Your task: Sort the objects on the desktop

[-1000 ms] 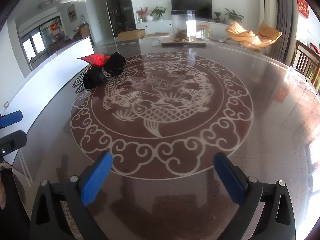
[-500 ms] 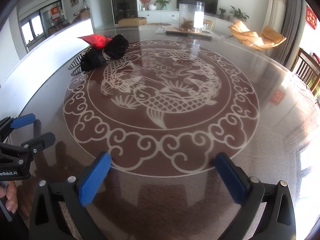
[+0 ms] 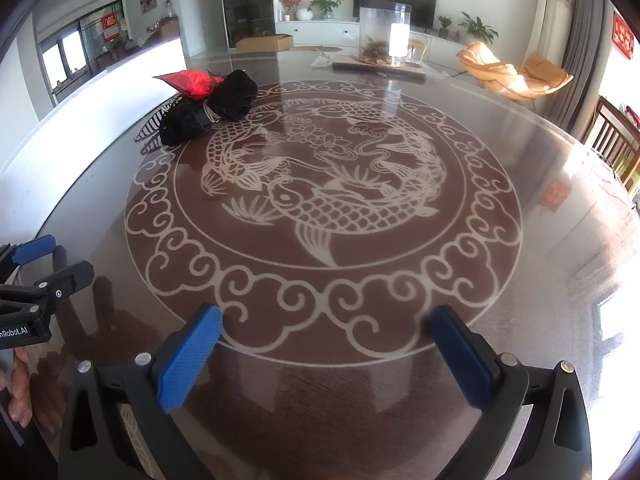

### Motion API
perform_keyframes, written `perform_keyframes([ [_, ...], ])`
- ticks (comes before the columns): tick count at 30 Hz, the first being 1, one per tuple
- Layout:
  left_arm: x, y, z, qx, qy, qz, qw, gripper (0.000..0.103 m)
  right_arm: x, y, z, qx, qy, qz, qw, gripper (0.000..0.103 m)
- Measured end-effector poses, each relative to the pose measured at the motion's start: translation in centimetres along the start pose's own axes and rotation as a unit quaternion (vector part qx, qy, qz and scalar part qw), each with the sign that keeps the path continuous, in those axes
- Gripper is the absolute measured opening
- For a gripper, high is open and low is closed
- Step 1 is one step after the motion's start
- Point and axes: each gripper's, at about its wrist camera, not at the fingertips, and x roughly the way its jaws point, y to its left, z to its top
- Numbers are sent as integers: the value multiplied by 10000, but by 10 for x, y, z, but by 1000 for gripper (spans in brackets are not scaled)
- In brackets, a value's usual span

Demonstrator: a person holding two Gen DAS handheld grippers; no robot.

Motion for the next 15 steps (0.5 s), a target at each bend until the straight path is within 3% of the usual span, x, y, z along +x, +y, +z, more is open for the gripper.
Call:
perform_keyframes([
  [5, 3, -4, 1, 49, 22, 118, 9999, 103, 36, 32, 50, -347, 62, 266, 9990, 103],
  [9, 2, -3, 1, 21, 6, 87, 10000, 103, 65, 68, 100, -570, -27, 857, 9947, 103],
  [13, 2, -1, 1, -29, -23, 27, 10000, 103, 72, 91, 149, -589, -683, 687, 9935, 103],
  [15, 2, -1, 2, -35, -27, 29, 10000, 103, 88, 99, 168, -676, -558, 705, 9937, 103],
])
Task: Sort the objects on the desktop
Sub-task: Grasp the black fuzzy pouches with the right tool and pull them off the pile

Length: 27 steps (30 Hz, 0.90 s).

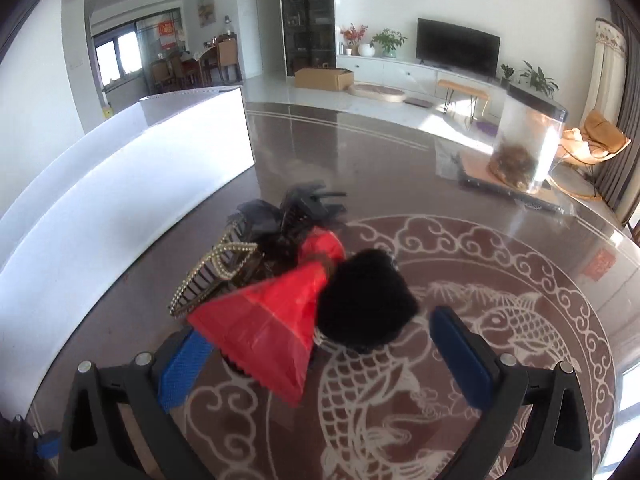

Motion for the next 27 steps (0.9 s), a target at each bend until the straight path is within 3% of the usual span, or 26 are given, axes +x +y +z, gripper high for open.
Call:
perform_keyframes([
  [2, 1, 0, 1, 7, 7, 6, 10000, 103, 18, 0, 6, -49, 326, 194, 9993, 96],
  [3, 1, 0, 1, 9, 9, -2, 10000, 103, 22, -2, 8, -15, 403, 251, 9989, 72],
  [6, 1, 0, -1, 8, 7, -25, 10000, 103, 13, -7, -3, 30, 373, 600, 9975, 63],
  [11, 1, -2, -1, 36, 23, 13, 10000, 103, -39, -14, -59, -444, 488, 905, 9937, 63],
  [12, 2, -2, -1, 41, 27, 24, 10000, 103, -52, -19, -72, -469, 497, 851, 9940, 65],
  [14, 2, -3, 0, 53, 37, 48, 10000, 103, -75, -32, -94, -466, 476, 591, 9960, 79],
  [16, 3, -2, 0, 77, 51, 74, 9999, 103, -99, -46, -112, -317, 320, 378, 9983, 94],
  [19, 3, -1, -1, 78, 51, 60, 9999, 103, -128, -62, -135, 174, 151, 304, 9993, 100],
  [24, 3, -1, -1, 87, 47, 60, 9999, 103, -149, -73, -172, 890, 296, 83, 9956, 100],
  [27, 3, -1, -2, 86, 45, 59, 9999, 103, -166, -77, -192, 977, 270, 33, 9948, 100],
])
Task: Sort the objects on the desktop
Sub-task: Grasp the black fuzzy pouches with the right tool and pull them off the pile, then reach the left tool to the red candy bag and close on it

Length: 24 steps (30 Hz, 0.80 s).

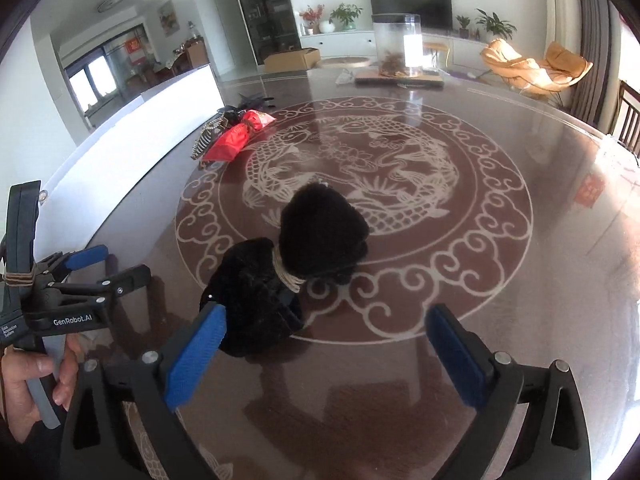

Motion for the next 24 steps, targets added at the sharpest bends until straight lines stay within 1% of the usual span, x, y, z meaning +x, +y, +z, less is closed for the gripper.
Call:
perform_keyframes([
  [2, 0, 0, 0, 2, 1, 0, 10000, 103, -4, -1, -9, -58, 37, -58, 10000, 100],
  [4, 0, 0, 0, 3, 1, 0, 10000, 103, -5, -3, -16, -151, 88, -203, 9996, 100],
  [6, 0, 0, 0, 7, -1, 0, 10000, 103, -3, -3, -18, -257, 102, -357, 9990, 100],
  [9, 0, -1, -1, 7, -2, -2, 10000, 103, 1, 0, -19, -384, 159, -473, 9980, 100],
  [10, 0, -1, -1, 9, -2, -1, 10000, 103, 3, 2, -19, -440, 197, -503, 9976, 102],
  [13, 0, -1, -1, 46, 33, -41, 10000, 103, 5, 7, -22, -540, 237, -584, 9965, 103],
  [14, -1, -1, -1, 73, 63, -107, 9999, 103, 5, 6, -22, -532, 238, -576, 9966, 103],
  [15, -1, 1, 1, 61, 86, -255, 9996, 103, 5, 6, -22, -532, 237, -576, 9966, 103],
  [16, -2, 4, 4, -36, 103, -526, 9986, 103, 6, 6, -22, -532, 237, -576, 9966, 103],
  [17, -3, 9, 10, -208, 102, -887, 9958, 103, 6, 6, -22, -531, 236, -576, 9966, 103],
  [18, -3, 14, 18, -397, 69, -1157, 9925, 103, 6, 6, -22, -531, 237, -576, 9966, 103],
  [19, -3, 17, 30, -510, 22, -1251, 9908, 103, 6, 6, -22, -531, 236, -576, 9966, 103],
  [23, 3, 12, 97, -446, -148, -1068, 9932, 103, 6, 6, -22, -532, 236, -576, 9966, 103],
  [24, 9, 7, 114, -390, -125, -1005, 9941, 102, 6, 6, -22, -532, 237, -575, 9966, 103],
])
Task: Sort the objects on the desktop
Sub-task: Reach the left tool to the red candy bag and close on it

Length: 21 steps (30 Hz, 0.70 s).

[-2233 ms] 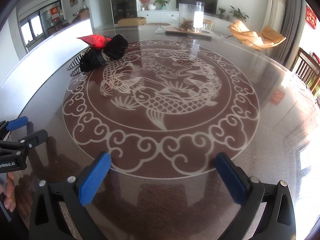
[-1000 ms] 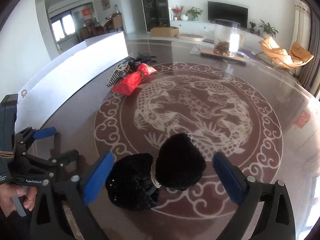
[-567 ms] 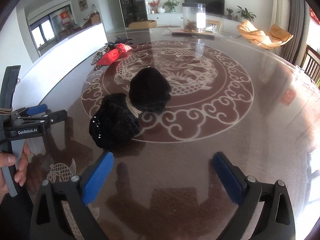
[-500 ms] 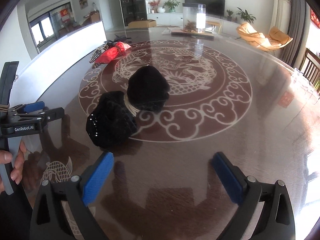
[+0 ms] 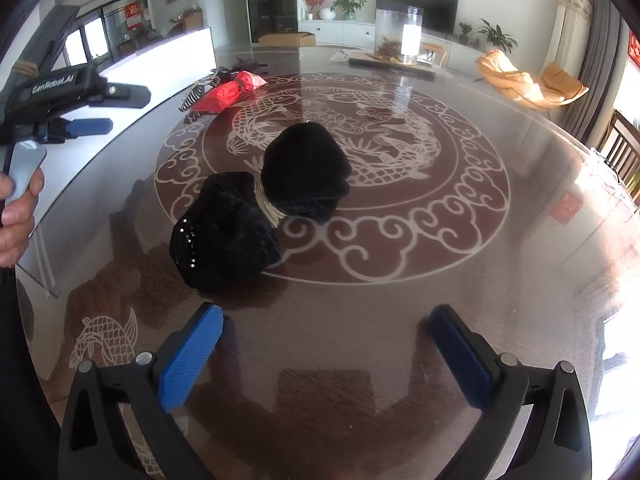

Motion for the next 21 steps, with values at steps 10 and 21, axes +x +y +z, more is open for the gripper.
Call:
perform_keyframes([
  [10, 113, -37, 51, 284, 819, 773, 9932, 76, 1, 0, 0, 1, 0, 1, 10000, 103],
  [21, 95, -52, 25, 849, 374, 730, 9930, 16, 1, 0, 1, 0, -1, 1, 10000, 103],
])
